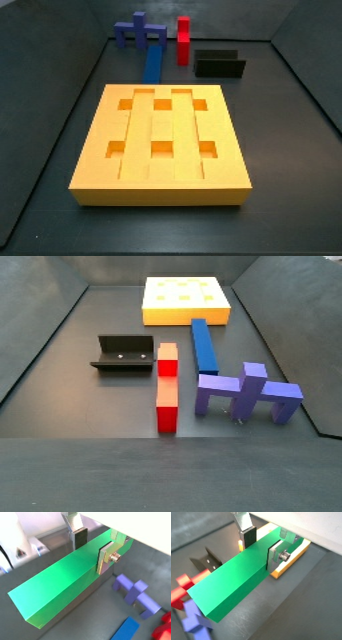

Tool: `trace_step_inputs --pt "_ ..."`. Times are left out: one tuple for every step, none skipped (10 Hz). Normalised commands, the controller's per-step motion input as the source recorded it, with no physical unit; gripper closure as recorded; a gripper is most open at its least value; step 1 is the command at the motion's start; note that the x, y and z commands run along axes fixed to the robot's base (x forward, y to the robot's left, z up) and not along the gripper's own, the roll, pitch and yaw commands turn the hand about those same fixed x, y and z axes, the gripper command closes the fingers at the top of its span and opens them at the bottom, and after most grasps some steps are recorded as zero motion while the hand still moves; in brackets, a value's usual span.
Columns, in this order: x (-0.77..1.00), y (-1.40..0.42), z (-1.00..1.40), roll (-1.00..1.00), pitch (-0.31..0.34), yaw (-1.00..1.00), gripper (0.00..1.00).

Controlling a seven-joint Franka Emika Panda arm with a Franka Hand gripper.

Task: Pick up the green object. Move up. Move to above the board. Insert the green object.
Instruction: Move to above the board, then insert the green object.

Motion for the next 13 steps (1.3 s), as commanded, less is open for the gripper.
trace_step_inputs --pt "0.96 -1.40 0.24 -0.04 0.112 -0.27 1.00" --pt "0.98 -1.40 0.21 -0.01 0.115 -0.25 1.00" --pt "1.02 -1.40 0.20 0.07 0.193 -0.12 1.00" --pt "1.07 -1.40 0.20 -0.04 0.192 -0.06 1.00" --pt "1.06 -1.40 0.22 -0.02 0.173 -0.02 1.00" --pt "1.04 -1.40 0.23 0.01 0.137 0.00 1.00" --pt "1.10 -1.40 0.22 0.02 0.141 0.00 1.00" --pt "0.76 -0.92 0.15 0.04 0.156 0.00 1.00" --pt "0.31 -0.31 0.07 0.08 0.167 0.01 1.00" --pt "0.17 -0.15 0.05 0.08 0.139 0.01 1.00" --pt "0.03 0.00 0.00 0.00 0.000 0.00 1.00" --pt "0.18 0.00 -0.89 -0.11 -0.020 -0.13 1.00" --pt "0.00 0.00 -1.00 0.00 -0.004 -0.03 1.00"
